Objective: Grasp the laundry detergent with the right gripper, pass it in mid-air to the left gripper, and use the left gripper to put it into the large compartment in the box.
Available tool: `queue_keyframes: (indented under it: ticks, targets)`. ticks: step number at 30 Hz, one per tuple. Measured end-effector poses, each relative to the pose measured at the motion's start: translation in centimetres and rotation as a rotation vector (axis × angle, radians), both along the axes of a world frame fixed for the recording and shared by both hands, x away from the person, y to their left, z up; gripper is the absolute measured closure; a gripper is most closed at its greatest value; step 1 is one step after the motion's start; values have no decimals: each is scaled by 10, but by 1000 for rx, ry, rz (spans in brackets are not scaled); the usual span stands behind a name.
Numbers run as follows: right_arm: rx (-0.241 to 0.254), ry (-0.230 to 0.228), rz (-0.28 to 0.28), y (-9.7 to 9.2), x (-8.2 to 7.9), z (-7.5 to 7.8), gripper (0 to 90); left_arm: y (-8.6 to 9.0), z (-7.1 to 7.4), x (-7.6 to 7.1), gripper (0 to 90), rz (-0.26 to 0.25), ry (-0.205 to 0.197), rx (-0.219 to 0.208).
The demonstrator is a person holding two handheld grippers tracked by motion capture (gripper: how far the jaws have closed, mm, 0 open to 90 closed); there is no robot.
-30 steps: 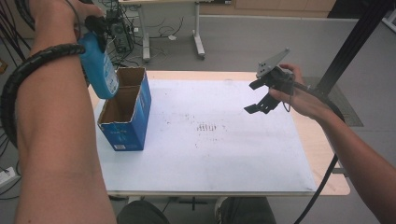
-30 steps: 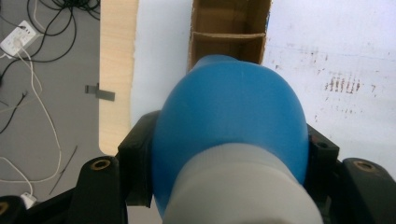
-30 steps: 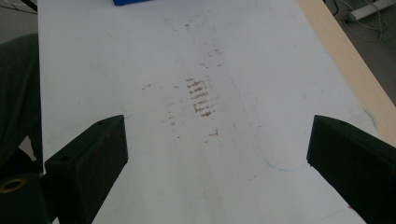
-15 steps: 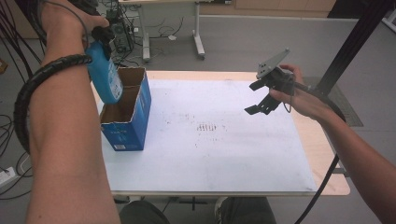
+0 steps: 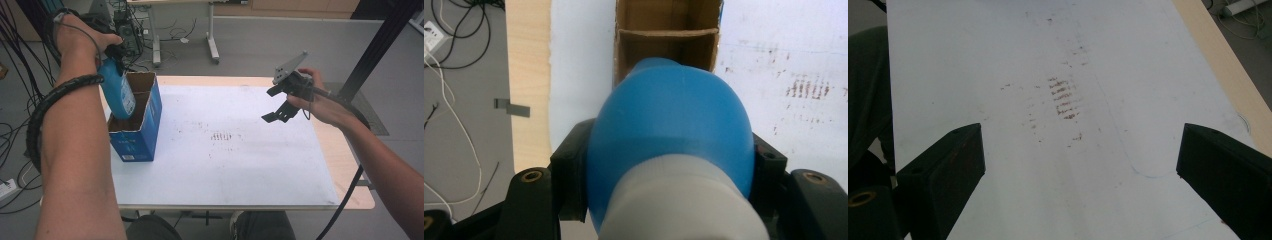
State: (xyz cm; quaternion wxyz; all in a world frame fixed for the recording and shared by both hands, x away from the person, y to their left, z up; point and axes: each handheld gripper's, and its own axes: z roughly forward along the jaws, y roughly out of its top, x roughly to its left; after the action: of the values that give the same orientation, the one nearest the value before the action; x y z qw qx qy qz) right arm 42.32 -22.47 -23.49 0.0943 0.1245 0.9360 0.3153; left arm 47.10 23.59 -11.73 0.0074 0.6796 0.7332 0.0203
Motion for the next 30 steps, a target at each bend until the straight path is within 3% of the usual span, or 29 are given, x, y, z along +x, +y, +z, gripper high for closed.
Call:
queue_keyframes:
  ticks: [30]
  targets:
    - [-8,15,-13,1,-1,-8,53,-6,-85,6,372,-52,31,-13]
